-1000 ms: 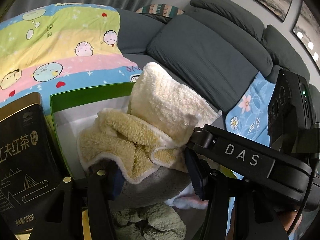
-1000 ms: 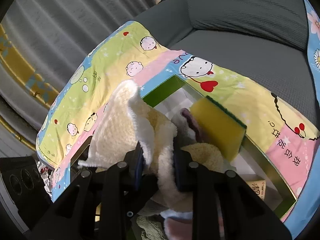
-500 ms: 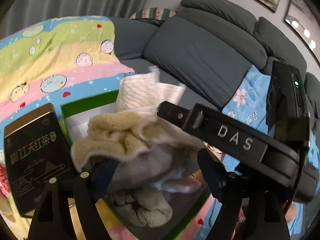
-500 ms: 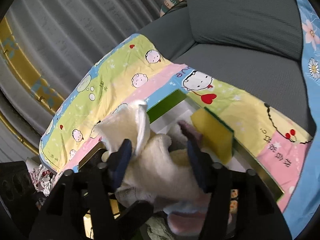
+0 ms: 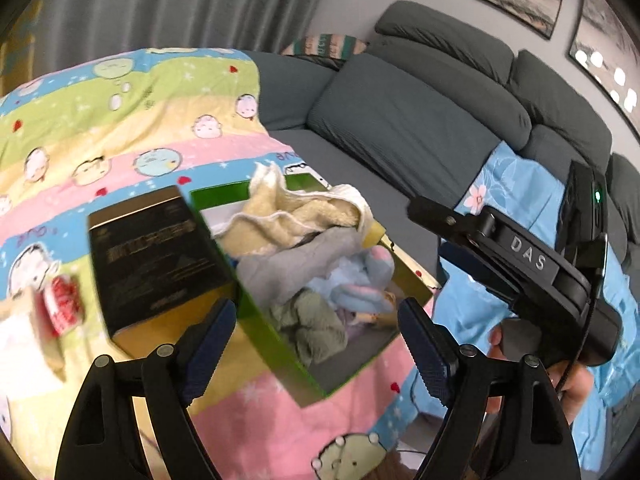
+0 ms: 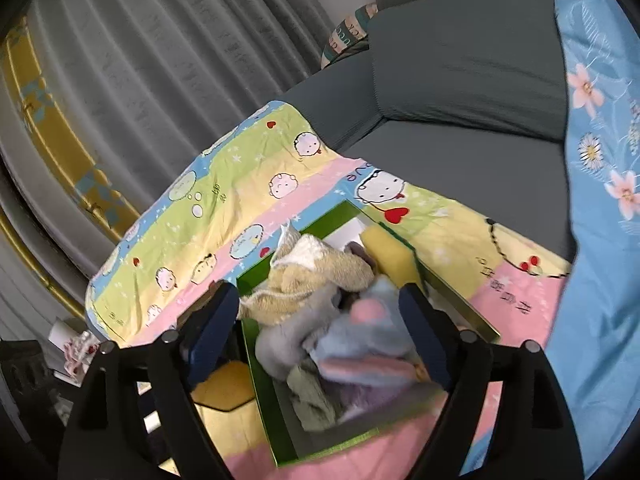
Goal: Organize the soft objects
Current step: 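Move the right gripper back to the red-and-white patterned sock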
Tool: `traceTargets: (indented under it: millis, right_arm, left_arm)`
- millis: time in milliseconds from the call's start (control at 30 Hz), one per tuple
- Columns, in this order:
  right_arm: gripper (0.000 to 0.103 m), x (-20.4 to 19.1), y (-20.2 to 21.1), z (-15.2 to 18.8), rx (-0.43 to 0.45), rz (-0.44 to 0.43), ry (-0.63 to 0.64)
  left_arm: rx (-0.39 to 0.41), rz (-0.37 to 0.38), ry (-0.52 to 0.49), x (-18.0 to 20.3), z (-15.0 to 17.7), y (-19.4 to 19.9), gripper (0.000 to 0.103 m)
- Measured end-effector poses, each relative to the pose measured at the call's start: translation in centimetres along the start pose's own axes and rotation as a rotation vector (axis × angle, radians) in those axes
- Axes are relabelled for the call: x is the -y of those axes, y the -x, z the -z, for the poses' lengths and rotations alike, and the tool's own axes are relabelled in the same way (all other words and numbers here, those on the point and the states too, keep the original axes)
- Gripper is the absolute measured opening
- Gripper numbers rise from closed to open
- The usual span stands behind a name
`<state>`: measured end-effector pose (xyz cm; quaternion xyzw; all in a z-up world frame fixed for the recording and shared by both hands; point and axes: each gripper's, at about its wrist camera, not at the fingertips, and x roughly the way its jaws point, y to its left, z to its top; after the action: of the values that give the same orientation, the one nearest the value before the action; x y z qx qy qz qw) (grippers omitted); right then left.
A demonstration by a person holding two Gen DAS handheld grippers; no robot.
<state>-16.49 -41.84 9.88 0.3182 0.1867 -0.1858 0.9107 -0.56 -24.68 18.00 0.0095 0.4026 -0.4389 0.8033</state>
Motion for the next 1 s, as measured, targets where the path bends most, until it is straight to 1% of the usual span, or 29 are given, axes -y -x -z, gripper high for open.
traceTargets:
  millis: [67, 133, 200, 267, 333, 433, 533, 700, 733, 800, 833, 900, 967, 1000]
  right_arm:
    - [0.092, -0.5, 1.3, 0.8, 0.014, 0.001, 0.0]
    - [0.095, -1.1, 2.1, 1.5, 0.018, 0.004, 0.013]
    - [0.096, -1.8, 2.6, 2.1, 0.012, 0.015, 0.038]
    - [0.097, -2.6, 3.1, 2.8, 0.009, 0.023, 0.057]
    - [0.098, -3.4, 3.4, 3.4, 0.002, 0.017, 0.069]
    - [0.098, -5.1, 3.3, 4.3, -0.036, -0.034, 0.094]
    - [0.098, -7.2, 3.0, 5.4, -0.084, -0.081, 0.13]
    - [0.097, -12.5, 1.6, 7.6, -0.152, -0.162, 0.228]
    - [0.096, -13.7, 1.2, 8.0, -0.17, -0.185, 0.249]
    - [0.09, -16.2, 0.1, 8.8, -0.215, -0.226, 0.3]
    - [0.085, -17.5, -0.5, 9.1, -0.236, -0.243, 0.323]
    - [0.078, -20.5, -2.7, 9.6, -0.313, -0.275, 0.378]
    - [0.063, -23.7, -5.7, 10.2, -0.412, -0.277, 0.45]
    - [0.059, -25.2, -7.2, 10.6, -0.452, -0.264, 0.492]
  left_arm:
    - [0.015, 0.004, 0.017, -0.3, 0.6, 1.2, 0.09]
    - [0.037, 0.007, 0.031, -0.4, 1.4, 2.4, 0.094]
    - [0.05, 0.01, 0.057, -0.9, 2.1, 3.6, 0.095]
    - [0.053, -0.008, 0.08, -1.6, 2.9, 4.6, 0.095]
    - [0.066, -0.05, 0.092, -2.5, 3.8, 5.8, 0.095]
    - [0.086, -0.145, 0.135, -4.7, 5.6, 7.9, 0.095]
    - [0.114, -0.24, 0.214, -8.0, 7.8, 10.4, 0.095]
    - [0.126, -0.332, 0.342, -12.9, 11.0, 13.4, 0.095]
    - [0.13, -0.344, 0.362, -13.5, 11.4, 13.8, 0.095]
    - [0.139, -0.37, 0.405, -15.1, 12.6, 14.7, 0.095]
    - [0.141, -0.379, 0.419, -15.6, 13.1, 15.0, 0.095]
    - [0.139, -0.394, 0.452, -17.0, 14.2, 15.5, 0.095]
    - [0.133, -0.397, 0.484, -18.0, 15.0, 15.8, 0.095]
    - [0.132, -0.391, 0.501, -18.6, 15.5, 16.0, 0.095]
